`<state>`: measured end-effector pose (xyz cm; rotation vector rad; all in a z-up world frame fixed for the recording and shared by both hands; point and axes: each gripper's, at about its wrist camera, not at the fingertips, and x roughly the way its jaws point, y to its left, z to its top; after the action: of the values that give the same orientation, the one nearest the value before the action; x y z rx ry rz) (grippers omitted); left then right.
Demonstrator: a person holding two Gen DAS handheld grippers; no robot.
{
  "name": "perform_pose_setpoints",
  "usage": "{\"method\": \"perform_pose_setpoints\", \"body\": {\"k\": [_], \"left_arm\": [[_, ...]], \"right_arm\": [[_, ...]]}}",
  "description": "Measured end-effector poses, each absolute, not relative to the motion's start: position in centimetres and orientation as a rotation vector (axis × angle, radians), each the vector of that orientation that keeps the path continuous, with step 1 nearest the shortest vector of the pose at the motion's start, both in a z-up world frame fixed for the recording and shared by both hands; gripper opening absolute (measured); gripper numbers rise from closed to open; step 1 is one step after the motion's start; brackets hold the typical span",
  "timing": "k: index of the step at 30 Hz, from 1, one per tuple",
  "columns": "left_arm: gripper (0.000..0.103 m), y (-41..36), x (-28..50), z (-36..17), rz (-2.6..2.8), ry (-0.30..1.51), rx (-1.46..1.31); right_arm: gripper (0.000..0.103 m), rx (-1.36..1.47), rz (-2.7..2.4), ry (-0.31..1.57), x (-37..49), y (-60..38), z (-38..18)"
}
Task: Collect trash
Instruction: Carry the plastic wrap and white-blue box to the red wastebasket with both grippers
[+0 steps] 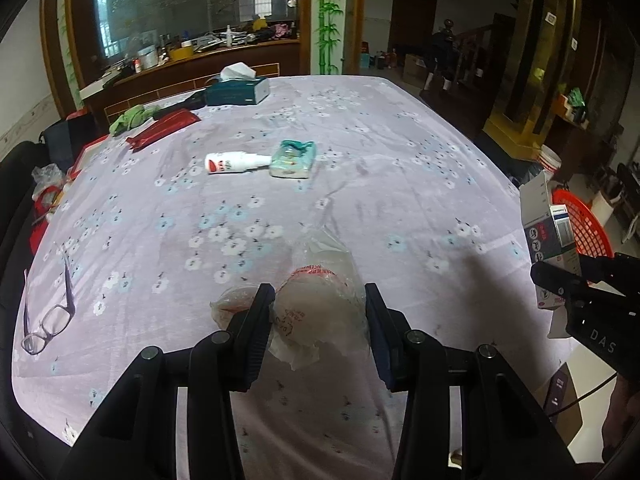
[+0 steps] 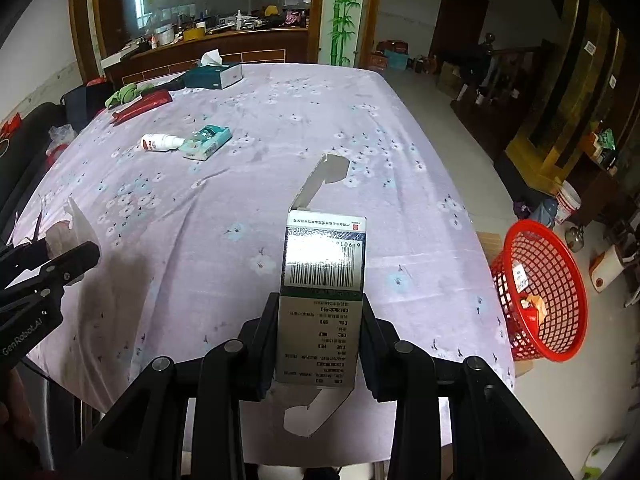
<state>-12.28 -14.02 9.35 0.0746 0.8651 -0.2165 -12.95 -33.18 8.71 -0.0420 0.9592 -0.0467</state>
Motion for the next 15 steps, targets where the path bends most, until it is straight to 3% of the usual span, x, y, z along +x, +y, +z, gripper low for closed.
{"method": "perform_pose_setpoints", "body": {"k": [15], "left_arm": [[0.043,-17.7,-12.8,10.3,-0.257,0.841,0.126]], "right_arm": [[0.038,-0.030,-0.057,0.939,-14.3,-35.2,9.2]]}}
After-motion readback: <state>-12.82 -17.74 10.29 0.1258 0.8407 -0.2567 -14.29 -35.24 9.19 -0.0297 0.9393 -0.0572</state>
